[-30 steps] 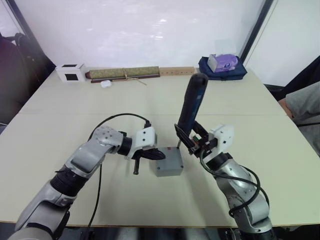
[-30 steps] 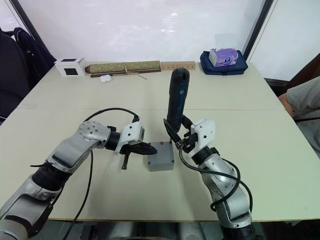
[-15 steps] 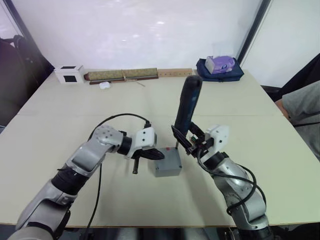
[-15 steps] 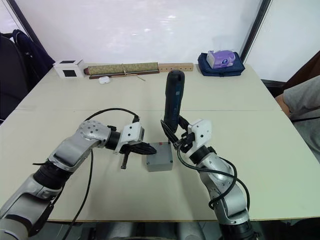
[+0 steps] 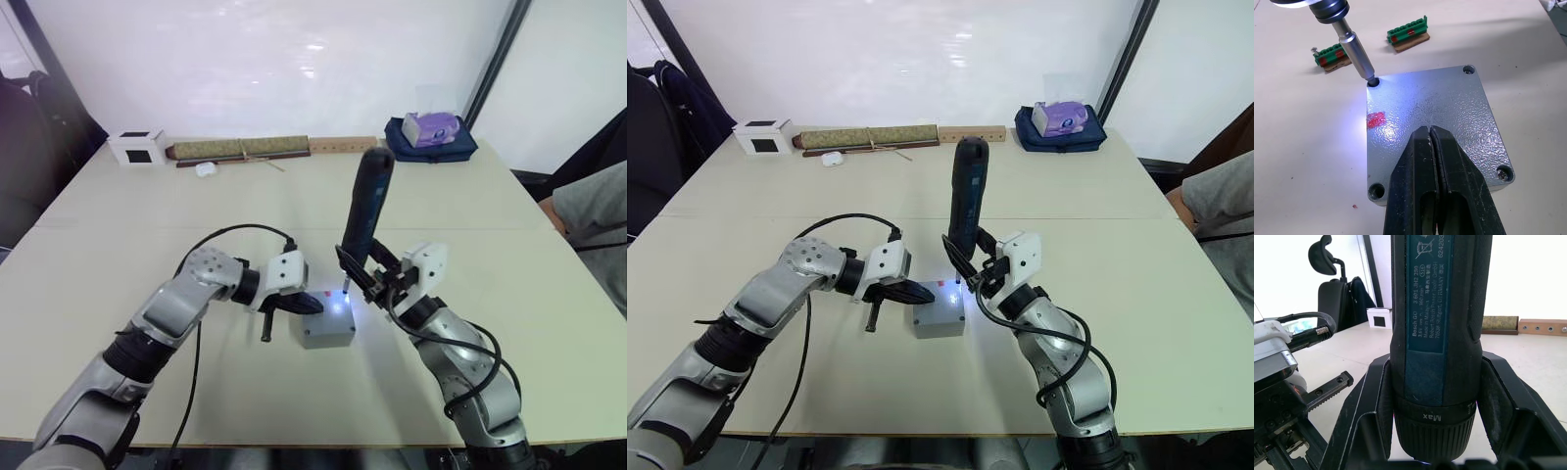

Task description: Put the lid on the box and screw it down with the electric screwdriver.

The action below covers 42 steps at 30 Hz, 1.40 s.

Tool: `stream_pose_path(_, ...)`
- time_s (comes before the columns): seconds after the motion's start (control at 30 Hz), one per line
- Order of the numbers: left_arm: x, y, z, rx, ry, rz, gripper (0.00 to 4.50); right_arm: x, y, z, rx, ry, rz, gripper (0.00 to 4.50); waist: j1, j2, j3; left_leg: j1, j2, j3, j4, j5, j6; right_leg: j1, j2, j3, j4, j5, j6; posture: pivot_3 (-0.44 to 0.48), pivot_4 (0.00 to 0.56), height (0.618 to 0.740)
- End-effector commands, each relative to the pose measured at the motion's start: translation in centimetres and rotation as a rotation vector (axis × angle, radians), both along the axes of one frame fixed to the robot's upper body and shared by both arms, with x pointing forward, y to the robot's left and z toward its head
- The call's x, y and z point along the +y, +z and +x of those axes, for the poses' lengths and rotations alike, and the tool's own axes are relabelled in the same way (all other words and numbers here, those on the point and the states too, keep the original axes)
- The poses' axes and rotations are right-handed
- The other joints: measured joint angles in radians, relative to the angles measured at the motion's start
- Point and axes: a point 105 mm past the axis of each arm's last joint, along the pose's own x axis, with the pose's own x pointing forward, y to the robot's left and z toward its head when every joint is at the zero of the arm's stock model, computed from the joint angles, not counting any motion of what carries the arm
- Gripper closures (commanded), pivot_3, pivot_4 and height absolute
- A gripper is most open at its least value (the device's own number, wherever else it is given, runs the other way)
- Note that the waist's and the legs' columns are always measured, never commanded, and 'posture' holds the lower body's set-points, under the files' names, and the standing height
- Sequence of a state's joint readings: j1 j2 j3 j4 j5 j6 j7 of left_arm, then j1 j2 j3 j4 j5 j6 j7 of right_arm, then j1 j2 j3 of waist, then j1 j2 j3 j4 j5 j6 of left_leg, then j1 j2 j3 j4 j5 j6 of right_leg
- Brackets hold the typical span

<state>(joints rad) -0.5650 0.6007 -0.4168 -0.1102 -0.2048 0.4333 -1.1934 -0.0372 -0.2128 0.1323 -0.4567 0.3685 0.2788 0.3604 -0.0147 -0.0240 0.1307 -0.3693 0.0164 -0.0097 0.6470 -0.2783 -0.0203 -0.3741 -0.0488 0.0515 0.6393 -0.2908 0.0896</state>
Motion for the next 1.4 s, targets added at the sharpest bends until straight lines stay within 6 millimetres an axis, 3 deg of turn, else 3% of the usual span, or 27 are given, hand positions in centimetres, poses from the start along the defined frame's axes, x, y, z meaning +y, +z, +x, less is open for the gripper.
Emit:
stream_pose_path(0.03, 0.0, -1.4, -0.3, 0.033, 0.007, 0.051, 4.50, -0.1, -5.9, -0.2, 0.249, 0.008, -0.065, 2.71, 0.000, 0.000, 0.000, 0.000, 0.000, 0.000, 0.000, 0.000, 0.000, 0.000, 0.000, 0.000, 0.000, 0.000, 0.000, 0.000, 0.150, 0.740)
stream_pose_path(0.43, -0.1, -1.4, -0.3, 0.034, 0.010, 0.045, 4.50, -0.1, -4.9, -0.4, 0.206, 0.038, -0.122, 2.71, 0.000, 0.001, 0.001, -0.003, 0.000, -0.001, -0.003, 0.000, 0.000, 0.000, -0.006, -0.003, -0.006, 0.000, 0.000, 0.000, 0.150, 0.740)
stream_pose_path(0.53, -0.2, -1.6, -0.5, 0.024, -0.004, 0.043, 4.50, -1.7, -0.3, 0.7, 0.100, 0.021, -0.075, 2.71, 0.001, 0.004, 0.002, -0.004, -0.001, -0.001, -0.003, 0.000, -0.001, 0.000, -0.009, -0.004, -0.008, 0.000, -0.001, 0.000, 0.150, 0.740)
stream_pose_path(0.63, 0.0, -1.8, -0.7, 0.037, -0.006, 0.035, 4.50, -2.5, 4.8, 0.5, -0.014, 0.057, -0.026, 2.71, 0.004, 0.010, 0.009, -0.007, -0.002, -0.001, -0.003, 0.000, -0.001, -0.001, -0.013, -0.006, -0.009, 0.001, -0.001, 0.000, 0.150, 0.740)
stream_pose_path(0.77, 0.1, -2.0, -0.4, 0.036, 0.020, 0.023, 4.50, -2.9, 10.8, -0.8, -0.092, 0.155, 0.119, 2.71, 0.006, 0.014, 0.011, -0.029, -0.003, -0.001, -0.001, 0.000, -0.001, -0.022, -0.015, -0.008, -0.007, 0.003, 0.001, 0.000, 0.150, 0.740)
stream_pose_path(0.83, 0.0, -2.0, -0.3, 0.029, 0.032, 0.013, 4.50, -3.6, 12.8, -1.0, -0.114, 0.155, 0.155, 2.71, 0.004, 0.015, 0.012, -0.037, -0.003, -0.001, 0.000, 0.000, -0.001, -0.029, -0.015, -0.009, -0.007, 0.007, 0.005, 0.000, 0.150, 0.740)
stream_pose_path(0.93, -0.3, -1.5, -0.4, 0.035, 0.039, -0.039, 4.50, -6.3, 16.6, -0.4, -0.165, 0.056, 0.218, 2.71, 0.003, 0.017, 0.014, -0.038, -0.004, -0.001, 0.000, 0.000, -0.001, -0.031, -0.015, -0.010, -0.007, 0.009, 0.008, 0.000, 0.150, 0.740)
stream_pose_path(1.03, -0.6, 0.2, 0.7, -0.009, 0.115, -0.160, 4.50, -9.5, 18.5, 0.3, -0.138, -0.063, 0.225, 2.71, 0.007, 0.017, 0.016, -0.038, -0.005, -0.001, 0.001, 0.000, -0.001, -0.031, -0.014, -0.010, -0.007, 0.009, 0.008, 0.000, 0.150, 0.740)
stream_pose_path(1.07, -0.7, 0.7, 1.0, -0.023, 0.140, -0.193, 4.50, -10.4, 18.6, 0.4, -0.117, -0.097, 0.205, 2.71, 0.009, 0.018, 0.017, -0.038, -0.005, -0.002, 0.001, 0.000, -0.001, -0.030, -0.014, -0.011, -0.007, 0.009, 0.008, 0.000, 0.150, 0.740)
stream_pose_path(1.1, -0.5, 1.1, 1.4, -0.005, 0.171, -0.205, 4.50, -11.7, 16.2, 1.3, 0.119, -0.093, 0.166, 2.71, 0.013, 0.017, 0.019, -0.038, -0.006, -0.002, 0.002, 0.001, -0.001, -0.030, -0.015, -0.011, -0.008, 0.008, 0.007, 0.000, 0.150, 0.740)
stream_pose_path(1.2, -0.4, 2.7, 1.7, 0.148, 0.172, -0.247, 4.50, -16.2, 12.3, 1.1, 0.404, -0.240, 0.015, 2.71, 0.024, 0.010, 0.024, -0.039, -0.007, -0.001, 0.004, 0.001, 0.000, -0.028, -0.015, -0.011, -0.009, 0.008, 0.006, 0.000, 0.150, 0.740)
stream_pose_path(1.33, -0.7, 4.7, 1.0, 0.193, 0.106, -0.242, 4.50, -19.6, 8.1, -0.2, 0.648, -0.363, -0.208, 2.71, 0.021, 0.020, 0.035, -0.041, -0.007, 0.003, 0.004, 0.000, 0.001, -0.032, -0.011, -0.009, -0.008, 0.010, 0.010, 0.000, 0.150, 0.740)
stream_pose_path(1.4, -1.1, 5.4, -0.3, 0.200, 0.012, -0.214, 4.50, -20.2, 5.3, -1.3, 0.801, -0.339, -0.249, 2.71, 0.015, 0.021, 0.036, -0.042, -0.008, 0.004, 0.004, 0.000, 0.001, -0.034, -0.010, -0.008, -0.008, 0.011, 0.014, 0.000, 0.150, 0.740)
